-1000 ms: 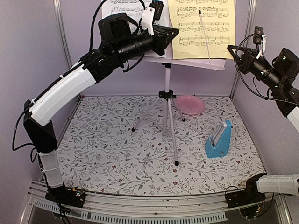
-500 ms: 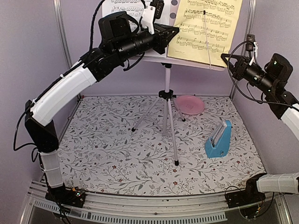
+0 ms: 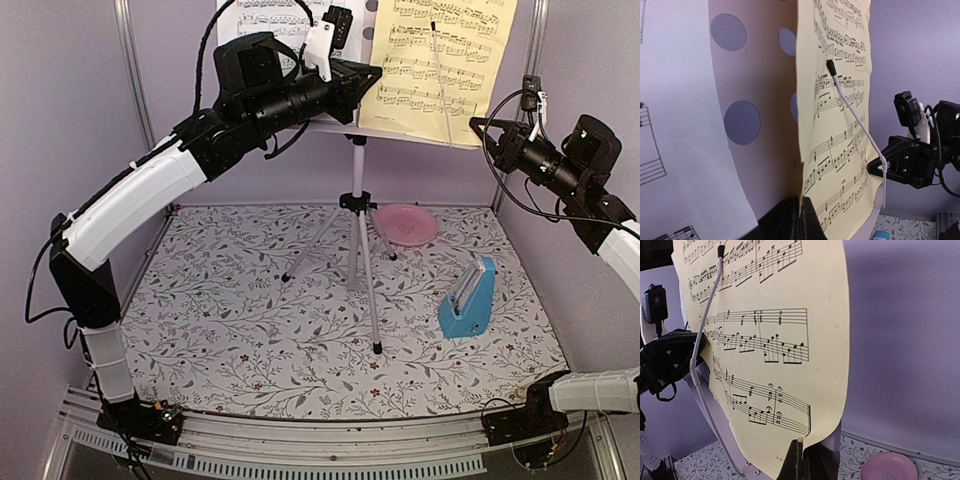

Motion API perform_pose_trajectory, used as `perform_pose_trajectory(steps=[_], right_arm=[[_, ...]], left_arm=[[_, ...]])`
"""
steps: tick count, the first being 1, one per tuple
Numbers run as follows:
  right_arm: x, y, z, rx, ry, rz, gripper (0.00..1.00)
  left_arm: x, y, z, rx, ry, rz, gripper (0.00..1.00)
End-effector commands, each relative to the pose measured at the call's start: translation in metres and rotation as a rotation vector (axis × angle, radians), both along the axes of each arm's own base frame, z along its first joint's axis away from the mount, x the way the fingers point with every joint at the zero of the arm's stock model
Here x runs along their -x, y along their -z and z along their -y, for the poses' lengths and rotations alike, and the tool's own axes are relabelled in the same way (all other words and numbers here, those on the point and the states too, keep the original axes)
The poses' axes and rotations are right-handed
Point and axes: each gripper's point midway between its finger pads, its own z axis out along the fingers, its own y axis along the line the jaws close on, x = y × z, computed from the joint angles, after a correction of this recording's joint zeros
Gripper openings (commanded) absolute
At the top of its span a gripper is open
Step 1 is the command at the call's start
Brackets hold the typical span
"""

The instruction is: Set up the instrument practice props

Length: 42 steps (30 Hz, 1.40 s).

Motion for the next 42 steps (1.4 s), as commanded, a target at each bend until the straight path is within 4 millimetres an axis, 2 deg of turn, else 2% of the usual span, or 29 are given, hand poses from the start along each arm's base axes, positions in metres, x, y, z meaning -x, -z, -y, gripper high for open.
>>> perform_pose_trajectory(steps=[1, 12, 15, 16, 17, 19, 20, 23, 24, 26, 31, 34, 37, 38, 42], right_arm=[[-0.004, 0.002, 0.001, -0.003, 0.007, -0.005, 0.0], [-0.005, -0.001, 0.0, -0.015, -0.002, -0.013, 0.01], [-0.006, 0.0, -0.001, -0.015, -0.005, -0.016, 0.09], [-0.005, -0.001, -0.001, -0.016, -0.007, -0.013, 0.14], [-0.004, -0.002, -0.001, -0.018, -0.011, -0.011, 0.25], [-0.003, -0.002, -0.001, -0.018, -0.013, -0.01, 0.46], [-0.002, -0.002, -0.001, -0.018, -0.014, -0.012, 0.53], [0.002, -0.006, 0.001, -0.022, -0.009, -0.005, 0.63], [0.007, -0.018, 0.003, -0.028, -0.007, 0.022, 0.66], [0.011, -0.024, 0.005, -0.031, 0.0, 0.036, 0.71], [0.015, -0.021, 0.007, -0.028, 0.01, 0.023, 0.8], [0.018, -0.01, 0.009, -0.026, 0.016, 0.003, 0.85], [0.024, -0.001, 0.012, -0.029, 0.021, -0.018, 0.88], [0.028, 0.002, 0.013, -0.032, 0.022, -0.023, 0.88], [0.036, 0.025, 0.017, -0.033, 0.031, -0.075, 0.89]], left_arm=[[0.006, -0.015, -0.016, 0.025, -0.039, 0.022, 0.0], [0.006, -0.018, -0.027, 0.035, -0.076, 0.024, 0.0], [0.005, -0.019, -0.028, 0.034, -0.082, 0.027, 0.0], [0.006, -0.02, -0.028, 0.036, -0.083, 0.031, 0.01], [0.006, -0.021, -0.029, 0.038, -0.087, 0.032, 0.01], [0.006, -0.025, -0.032, 0.042, -0.094, 0.034, 0.07], [0.007, -0.027, -0.034, 0.046, -0.096, 0.036, 0.1], [0.012, -0.03, -0.038, 0.054, -0.086, 0.034, 0.25], [0.015, -0.031, -0.039, 0.057, -0.08, 0.033, 0.3], [0.02, -0.033, -0.041, 0.064, -0.068, 0.034, 0.4], [0.033, -0.031, -0.048, 0.064, -0.05, 0.032, 0.54], [0.043, -0.025, -0.054, 0.063, -0.037, 0.031, 0.6], [0.059, -0.022, -0.074, 0.088, -0.032, 0.041, 0.68], [0.061, -0.008, -0.078, 0.073, -0.035, 0.027, 0.69], [0.073, 0.028, -0.103, 0.047, -0.06, -0.001, 0.72]])
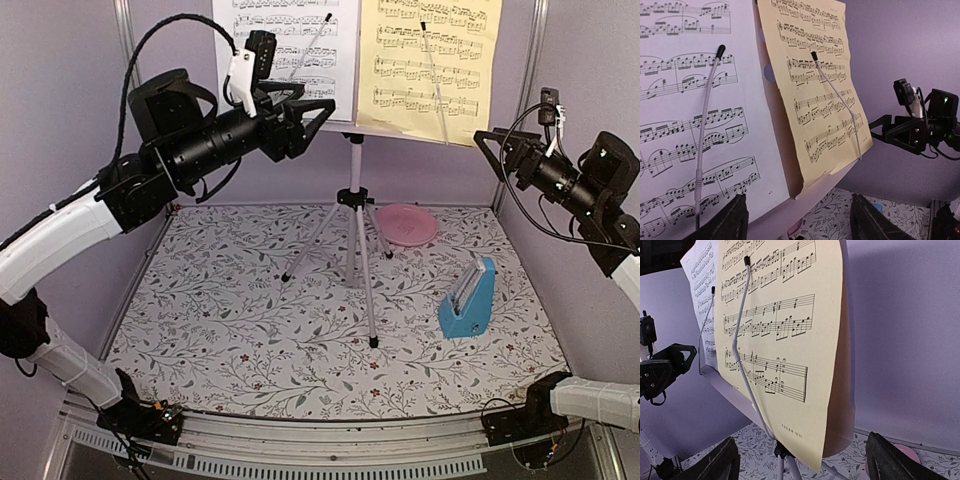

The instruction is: Set up the instrument practice props

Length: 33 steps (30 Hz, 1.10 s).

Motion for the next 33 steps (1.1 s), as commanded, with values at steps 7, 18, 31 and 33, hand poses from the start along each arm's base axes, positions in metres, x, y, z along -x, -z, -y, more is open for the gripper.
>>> perform_pose_trajectory(steps=[7, 18, 31, 33], right_arm=[[0.009, 0.09, 0.0, -0.01, -0.03, -0.213, 0.86], [0.009, 0.185, -0.049, -0.009, -0.164, -0.417, 0.8], [0.014, 0.263, -0.115, 0.08, -0.269, -0.521, 0.78], [0.017, 0.276, -0.126, 0.1, -0.284, -0.541, 0.77]], left_arm=[[0.015, 0.115, -0.05, -0.106, 0.017, -0.102, 0.82], [-0.063, 0.264, -0.055, -0.342, -0.025, -0.188, 0.8], [-0.104, 0.316, -0.022, -0.546, 0.042, 0.005, 0.77], [-0.111, 0.319, -0.018, -0.563, 0.05, 0.028, 0.75]])
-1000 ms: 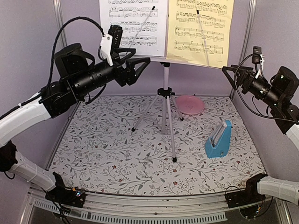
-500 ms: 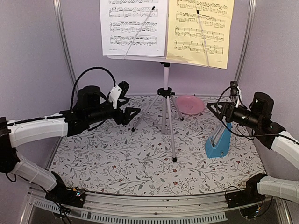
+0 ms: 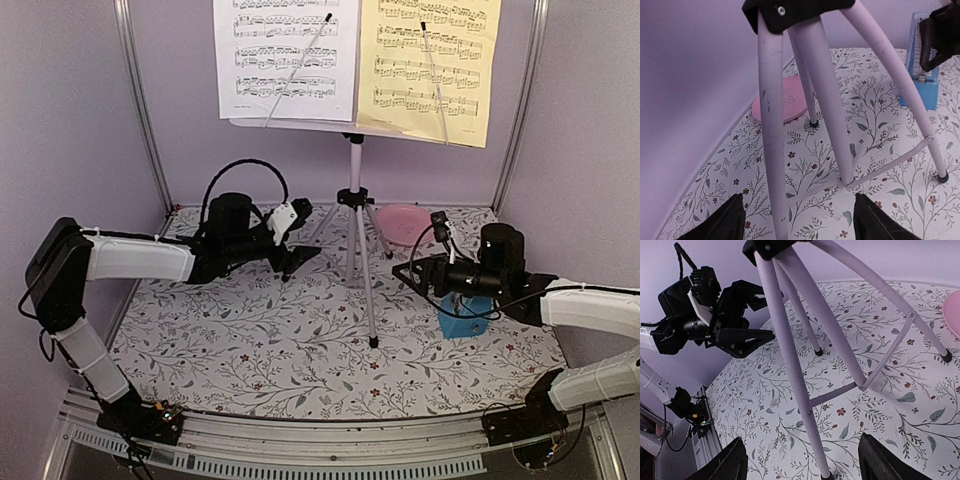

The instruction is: Set up the instrument practice props

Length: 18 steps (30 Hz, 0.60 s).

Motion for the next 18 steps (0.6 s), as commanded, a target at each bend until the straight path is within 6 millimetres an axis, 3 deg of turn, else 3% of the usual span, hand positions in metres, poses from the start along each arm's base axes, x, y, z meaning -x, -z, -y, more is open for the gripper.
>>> perform_pose_trajectory(steps=[1, 12, 18], right_arm=[[0.004, 0.012, -0.022, -0.006, -0.027, 0.02, 0.77], [0.013, 0.055, -0.054, 0.017, -0.049, -0.052, 0.77], [0.008, 0.074, -0.068, 0.017, -0.021, -0.1, 0.78]], left_arm=[[-0.019, -0.009, 0.009, -0.045, 0.053, 0.135, 0.73], [-0.054, 0.009, 0.025, -0.089, 0.026, 0.141, 0.5], [-0.06, 0.008, 0.026, -0.09, 0.011, 0.158, 0.42]])
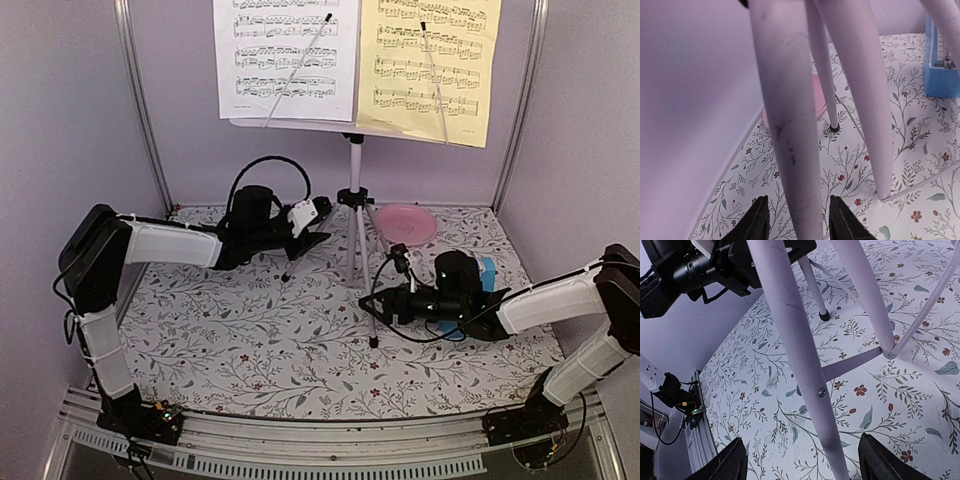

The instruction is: Set up the instrument practice props

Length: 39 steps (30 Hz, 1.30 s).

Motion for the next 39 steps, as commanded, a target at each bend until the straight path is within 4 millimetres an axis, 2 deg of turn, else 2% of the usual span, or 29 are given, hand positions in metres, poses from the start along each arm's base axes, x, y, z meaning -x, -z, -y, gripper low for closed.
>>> perform_pose_trajectory(steps=[1, 3, 6, 8, 11, 14, 17, 23, 30, 32, 33, 34, 39], right_arm=[[-0.009, 0.004, -0.012, -0.026, 0.046, -0.006, 0.78], [-0.012, 0.009, -0.016, -0.016, 0.058, -0.012, 0.76], [-0.02, 0.015, -0.019, 0.0, 0.079, -0.017, 0.66], [-0.027, 0.015, -0.02, 0.012, 0.101, -0.013, 0.52], [-0.04, 0.01, -0.023, 0.048, 0.136, 0.007, 0.27], [-0.053, 0.001, -0.029, 0.075, 0.151, 0.038, 0.11], [-0.063, 0.001, -0.039, 0.09, 0.145, 0.052, 0.0], [-0.091, -0.002, -0.061, 0.142, 0.138, 0.101, 0.0], [-0.122, -0.001, -0.088, 0.167, 0.105, 0.143, 0.0], [-0.136, -0.004, -0.096, 0.164, 0.102, 0.157, 0.0], [-0.142, -0.002, -0.099, 0.169, 0.1, 0.158, 0.0], [-0.148, -0.002, -0.102, 0.167, 0.099, 0.16, 0.0], [-0.178, 0.01, -0.116, 0.168, 0.092, 0.152, 0.0]], left_arm=[[-0.011, -0.008, -0.003, 0.013, -0.026, 0.036, 0.4], [-0.013, -0.008, -0.005, 0.015, -0.039, 0.046, 0.37], [-0.016, -0.007, -0.007, 0.002, -0.059, 0.059, 0.29], [-0.021, -0.007, -0.01, -0.012, -0.081, 0.07, 0.23], [-0.031, -0.01, -0.018, -0.023, -0.132, 0.093, 0.09], [-0.043, -0.015, -0.03, -0.017, -0.191, 0.113, 0.0], [-0.058, -0.024, -0.047, -0.004, -0.25, 0.142, 0.0], [-0.089, -0.04, -0.085, 0.026, -0.365, 0.198, 0.0], [-0.117, -0.042, -0.13, 0.034, -0.482, 0.261, 0.0], [-0.126, -0.052, -0.142, 0.045, -0.522, 0.29, 0.0], [-0.132, -0.041, -0.147, 0.037, -0.534, 0.279, 0.0], [-0.138, -0.038, -0.153, 0.039, -0.546, 0.277, 0.0], [-0.167, -0.039, -0.175, 0.055, -0.593, 0.286, 0.0]])
